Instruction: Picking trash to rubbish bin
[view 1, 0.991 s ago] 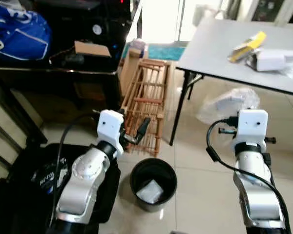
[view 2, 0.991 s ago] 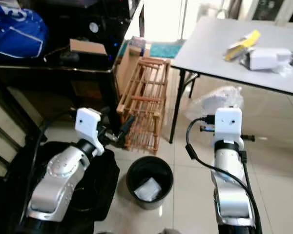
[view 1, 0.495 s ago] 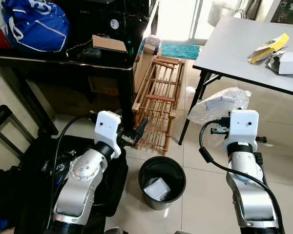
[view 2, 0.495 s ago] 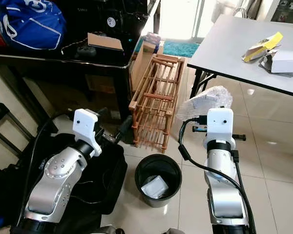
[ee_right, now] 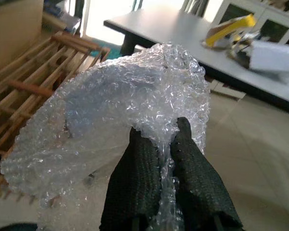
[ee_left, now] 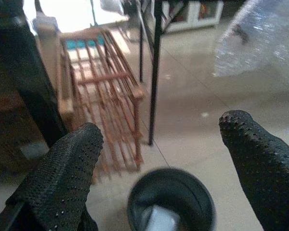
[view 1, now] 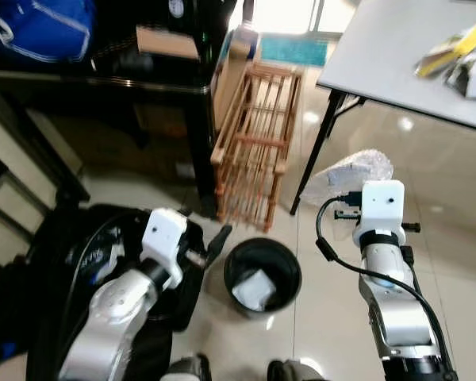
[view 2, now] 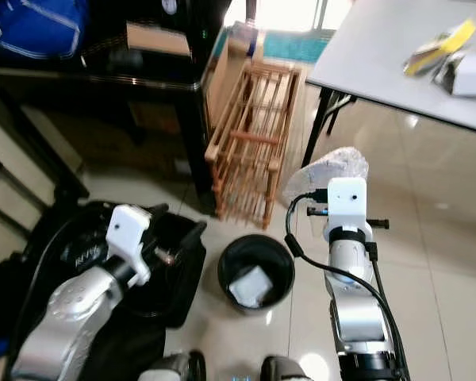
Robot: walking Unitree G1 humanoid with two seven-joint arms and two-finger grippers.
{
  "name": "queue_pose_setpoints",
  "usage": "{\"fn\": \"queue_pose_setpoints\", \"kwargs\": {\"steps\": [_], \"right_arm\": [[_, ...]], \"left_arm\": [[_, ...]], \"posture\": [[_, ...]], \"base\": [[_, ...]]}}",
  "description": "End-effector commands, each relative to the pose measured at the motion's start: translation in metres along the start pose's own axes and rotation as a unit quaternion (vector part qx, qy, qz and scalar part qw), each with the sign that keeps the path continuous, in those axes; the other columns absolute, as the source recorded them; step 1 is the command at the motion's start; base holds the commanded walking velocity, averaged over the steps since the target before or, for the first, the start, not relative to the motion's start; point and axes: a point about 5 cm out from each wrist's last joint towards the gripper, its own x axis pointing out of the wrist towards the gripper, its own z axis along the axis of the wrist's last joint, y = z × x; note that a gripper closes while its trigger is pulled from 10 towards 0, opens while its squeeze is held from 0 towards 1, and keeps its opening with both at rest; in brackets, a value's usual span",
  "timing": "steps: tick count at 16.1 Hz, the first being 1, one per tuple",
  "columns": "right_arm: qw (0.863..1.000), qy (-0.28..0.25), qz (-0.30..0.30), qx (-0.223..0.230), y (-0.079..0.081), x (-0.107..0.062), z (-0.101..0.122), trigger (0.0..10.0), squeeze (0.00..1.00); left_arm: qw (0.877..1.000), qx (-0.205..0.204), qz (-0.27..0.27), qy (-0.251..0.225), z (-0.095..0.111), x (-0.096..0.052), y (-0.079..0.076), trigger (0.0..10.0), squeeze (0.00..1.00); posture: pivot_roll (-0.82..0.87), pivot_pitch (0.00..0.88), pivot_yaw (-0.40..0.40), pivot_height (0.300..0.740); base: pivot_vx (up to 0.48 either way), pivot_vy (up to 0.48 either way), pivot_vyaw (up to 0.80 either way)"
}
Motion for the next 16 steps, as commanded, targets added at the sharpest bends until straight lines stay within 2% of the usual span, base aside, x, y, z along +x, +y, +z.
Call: {"fn": "queue_pose_setpoints", "kwargs": {"steps": [1, 4, 6, 10, 11, 12, 16], "right_arm": [[1.000, 0.011, 0.006, -0.006, 0.002, -0.002, -0.006, 10.0, 0.00], [0.999, 0.027, 0.016, -0.009, 0.004, -0.003, -0.014, 10.0, 0.00], [0.998, 0.062, 0.027, -0.010, 0.008, -0.001, -0.029, 10.0, 0.00], [0.990, 0.136, 0.047, -0.001, 0.018, -0.003, -0.057, 10.0, 0.00], [0.982, 0.178, 0.053, 0.016, 0.022, -0.009, -0.072, 10.0, 0.00], [0.978, 0.198, 0.060, 0.024, 0.026, -0.013, -0.082, 10.0, 0.00], [0.963, 0.252, 0.089, 0.021, 0.039, -0.022, -0.108, 10.0, 0.00]], "left_arm": [[1.000, -0.002, -0.016, 0.006, 0.000, -0.006, 0.000, 10.0, 0.00], [0.998, -0.001, -0.028, 0.051, -0.012, -0.026, 0.007, 10.0, 0.00], [0.997, -0.004, -0.048, 0.067, -0.016, -0.032, -0.005, 10.0, 0.00], [0.997, -0.014, -0.049, 0.063, -0.014, -0.026, -0.016, 10.0, 0.00], [0.997, -0.015, -0.049, 0.063, -0.014, -0.024, -0.019, 10.0, 0.00], [0.997, -0.015, -0.051, 0.063, -0.013, -0.023, -0.021, 10.0, 0.00], [0.995, -0.016, -0.070, 0.069, -0.013, -0.023, -0.022, 10.0, 0.00]], "posture": [[0.08, 0.295, 0.024, 0.740], [0.09, 0.361, 0.025, 0.740], [0.10, 0.374, 0.026, 0.740], [0.11, 0.366, 0.029, 0.740], [0.11, 0.361, 0.029, 0.740], [0.11, 0.359, 0.028, 0.740], [0.12, 0.353, 0.024, 0.740]], "base": [[0.000, 0.000, 0.00], [0.000, 0.000, 0.00], [0.000, 0.000, 0.00], [0.000, 0.000, 0.00], [0.000, 0.000, 0.00], [0.000, 0.000, 0.00], [0.000, 0.000, 0.00]]}}
